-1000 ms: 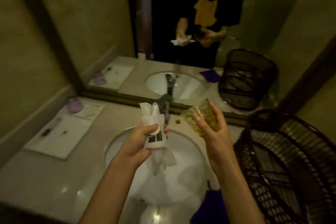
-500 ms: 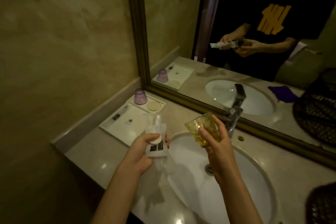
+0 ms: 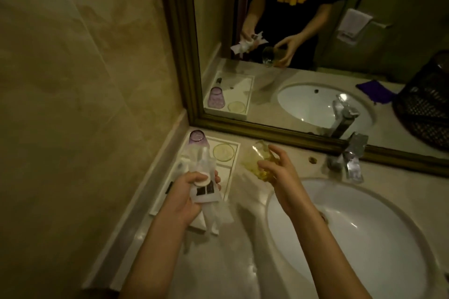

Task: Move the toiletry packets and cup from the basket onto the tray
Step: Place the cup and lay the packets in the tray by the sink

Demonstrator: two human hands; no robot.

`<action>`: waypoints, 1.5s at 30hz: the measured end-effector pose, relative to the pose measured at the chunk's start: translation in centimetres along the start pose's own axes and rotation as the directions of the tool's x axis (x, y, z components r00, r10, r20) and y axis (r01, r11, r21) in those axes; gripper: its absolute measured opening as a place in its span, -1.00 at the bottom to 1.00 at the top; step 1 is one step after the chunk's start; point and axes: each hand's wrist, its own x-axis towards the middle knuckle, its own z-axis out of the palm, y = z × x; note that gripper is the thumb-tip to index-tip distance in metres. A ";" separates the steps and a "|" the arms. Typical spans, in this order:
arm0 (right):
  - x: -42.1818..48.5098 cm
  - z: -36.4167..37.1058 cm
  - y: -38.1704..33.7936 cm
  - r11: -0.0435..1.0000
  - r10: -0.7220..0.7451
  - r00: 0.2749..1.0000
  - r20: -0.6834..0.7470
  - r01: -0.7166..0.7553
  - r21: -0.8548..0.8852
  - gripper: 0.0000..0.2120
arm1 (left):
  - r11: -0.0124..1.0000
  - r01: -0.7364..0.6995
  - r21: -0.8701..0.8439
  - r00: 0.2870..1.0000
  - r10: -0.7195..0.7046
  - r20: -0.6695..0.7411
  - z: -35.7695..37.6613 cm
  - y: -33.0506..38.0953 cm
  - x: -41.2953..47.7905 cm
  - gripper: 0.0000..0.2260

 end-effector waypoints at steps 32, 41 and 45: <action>19.3 12.1 4.8 -0.095 0.118 0.963 0.240 0.252 -0.963 -0.38 | 0.999 0.044 -0.023 0.996 -0.046 -0.080 -4.4 3.6 4.8 -0.64; 9.0 10.8 -1.2 0.359 -0.405 0.845 0.349 0.498 -0.789 -0.82 | 0.988 0.050 -0.144 0.997 -0.059 -0.056 -2.5 3.2 5.2 -0.61; 4.6 11.6 -0.8 0.212 -0.264 0.835 0.482 0.538 -0.816 -0.75 | 0.987 0.063 -0.147 0.998 -0.063 0.005 -2.7 2.9 5.8 -0.58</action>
